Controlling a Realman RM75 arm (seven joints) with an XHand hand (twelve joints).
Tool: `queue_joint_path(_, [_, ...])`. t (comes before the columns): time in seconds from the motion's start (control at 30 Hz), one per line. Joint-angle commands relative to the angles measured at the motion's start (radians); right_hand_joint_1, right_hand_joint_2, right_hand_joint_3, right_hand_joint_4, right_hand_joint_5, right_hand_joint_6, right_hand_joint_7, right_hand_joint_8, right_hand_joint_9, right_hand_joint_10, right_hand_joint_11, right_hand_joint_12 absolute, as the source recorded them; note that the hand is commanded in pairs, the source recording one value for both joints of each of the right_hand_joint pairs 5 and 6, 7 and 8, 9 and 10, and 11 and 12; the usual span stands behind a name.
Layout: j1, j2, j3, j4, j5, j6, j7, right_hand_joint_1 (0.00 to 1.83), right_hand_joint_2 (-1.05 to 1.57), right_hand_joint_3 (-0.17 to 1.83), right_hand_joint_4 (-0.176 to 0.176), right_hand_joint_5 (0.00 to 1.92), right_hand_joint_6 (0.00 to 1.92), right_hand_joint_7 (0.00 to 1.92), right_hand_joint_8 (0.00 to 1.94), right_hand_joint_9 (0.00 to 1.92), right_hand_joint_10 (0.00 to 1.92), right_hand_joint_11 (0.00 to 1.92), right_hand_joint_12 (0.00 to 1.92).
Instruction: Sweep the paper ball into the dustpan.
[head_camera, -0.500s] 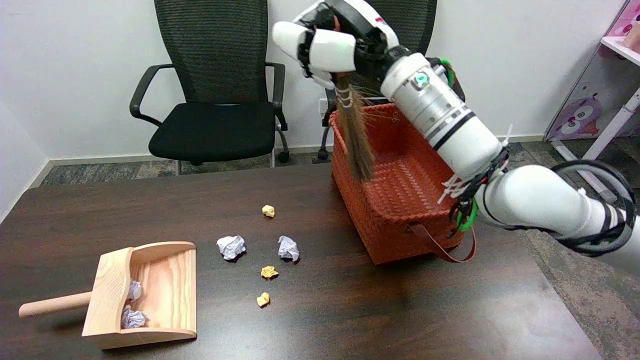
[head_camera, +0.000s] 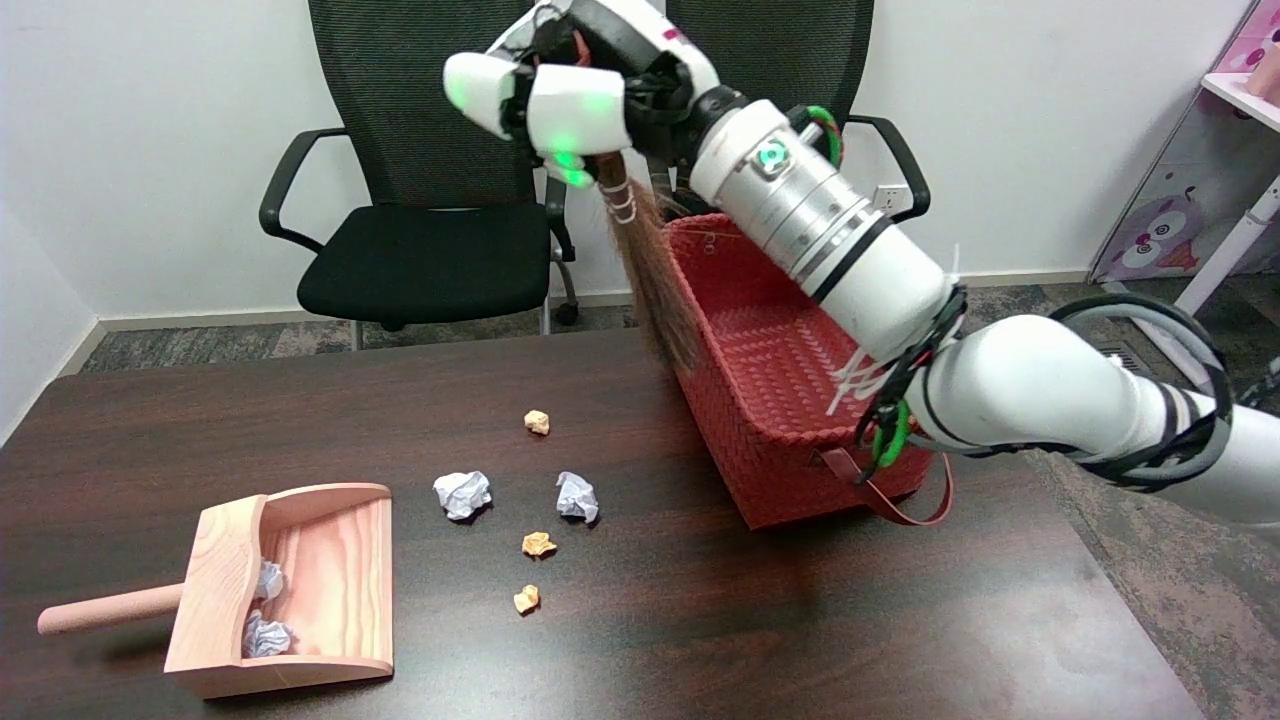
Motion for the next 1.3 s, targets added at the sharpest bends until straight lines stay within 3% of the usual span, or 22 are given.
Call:
queue_joint_path(0.03, [0.014, -0.182, -0.242, 0.003, 0.176, 0.266, -0.403, 0.94, 1.25, 1.37, 0.176, 1.92, 1.92, 1.92, 1.92, 1.92, 1.92, 1.92, 1.92])
queue_joint_path(0.17, [-0.102, -0.269, -0.209, 0.039, 0.165, 0.308, -0.535, 0.93, 1.24, 1.37, 0.176, 1.92, 1.92, 1.92, 1.92, 1.92, 1.92, 1.92, 1.92])
queue_joint_path(0.4, [-0.266, -0.458, -0.123, 0.171, 0.061, 0.215, -0.545, 0.93, 1.21, 1.39, 0.176, 1.92, 1.92, 1.92, 1.92, 1.92, 1.92, 1.92, 1.92])
queue_joint_path(0.53, [-0.297, -0.519, -0.119, 0.204, 0.047, 0.203, -0.546, 0.94, 1.2, 1.39, 0.176, 1.92, 1.92, 1.92, 1.92, 1.92, 1.92, 1.92, 1.92])
queue_joint_path(0.87, [-0.378, -0.573, -0.108, 0.297, -0.097, 0.215, -0.552, 0.93, 1.17, 1.43, 0.176, 1.92, 1.92, 1.92, 1.92, 1.92, 1.92, 1.92, 1.92])
queue_joint_path(1.1, [-0.381, -0.592, -0.092, 0.342, -0.084, 0.21, -0.722, 0.93, 1.17, 1.43, 0.176, 1.92, 1.92, 1.92, 1.92, 1.92, 1.92, 1.92, 1.92])
queue_joint_path(1.3, [-0.381, -0.616, -0.101, 0.401, -0.093, 0.143, -0.736, 0.92, 1.16, 1.47, 0.176, 1.92, 1.92, 1.92, 1.92, 1.92, 1.92, 1.92, 1.92])
